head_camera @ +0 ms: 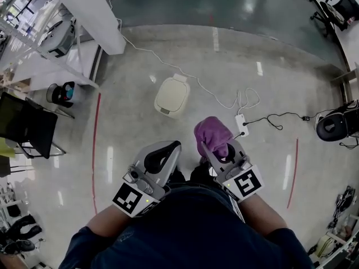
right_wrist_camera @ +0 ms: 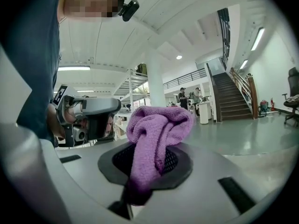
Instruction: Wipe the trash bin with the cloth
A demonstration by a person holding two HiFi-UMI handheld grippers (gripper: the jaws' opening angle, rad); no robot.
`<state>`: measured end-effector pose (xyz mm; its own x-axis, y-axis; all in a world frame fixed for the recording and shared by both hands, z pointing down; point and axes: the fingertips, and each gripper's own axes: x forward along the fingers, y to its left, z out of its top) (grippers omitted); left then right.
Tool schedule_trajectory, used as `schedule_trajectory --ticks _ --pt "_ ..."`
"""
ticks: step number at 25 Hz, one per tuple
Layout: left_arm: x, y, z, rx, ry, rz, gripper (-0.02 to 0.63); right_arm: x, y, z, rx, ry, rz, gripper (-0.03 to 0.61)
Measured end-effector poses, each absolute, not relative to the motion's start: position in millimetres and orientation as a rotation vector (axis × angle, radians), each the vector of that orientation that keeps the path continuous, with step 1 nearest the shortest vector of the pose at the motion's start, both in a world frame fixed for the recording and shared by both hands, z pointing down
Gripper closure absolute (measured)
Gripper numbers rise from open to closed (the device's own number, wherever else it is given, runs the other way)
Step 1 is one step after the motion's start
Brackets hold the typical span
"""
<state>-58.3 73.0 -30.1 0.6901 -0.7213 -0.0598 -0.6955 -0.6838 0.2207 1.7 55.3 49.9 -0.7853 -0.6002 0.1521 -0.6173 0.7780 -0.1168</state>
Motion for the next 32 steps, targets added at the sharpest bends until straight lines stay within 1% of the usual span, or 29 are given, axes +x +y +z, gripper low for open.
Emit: schedule_trajectory --ticks 7,14,20,32 --pt "-28 33 -7 2.661 -1.254 -0.154 0.615 41 14 74 0.898 -2.874 0.249 0.509" --pt "-10 -19 27 2.618 -1.285 -0.207 0.615 64 -37 122 0.925 -2.851 0.275 0.509" --pt "-28 -54 103 2.61 -1.299 -0.172 0.615 51 -70 201 0.963 -2.824 0.302 0.509" --pt "-46 -111 259 2.606 -1.29 -0.222 0.615 35 -136 386 1.053 -2.787 0.308 0.509"
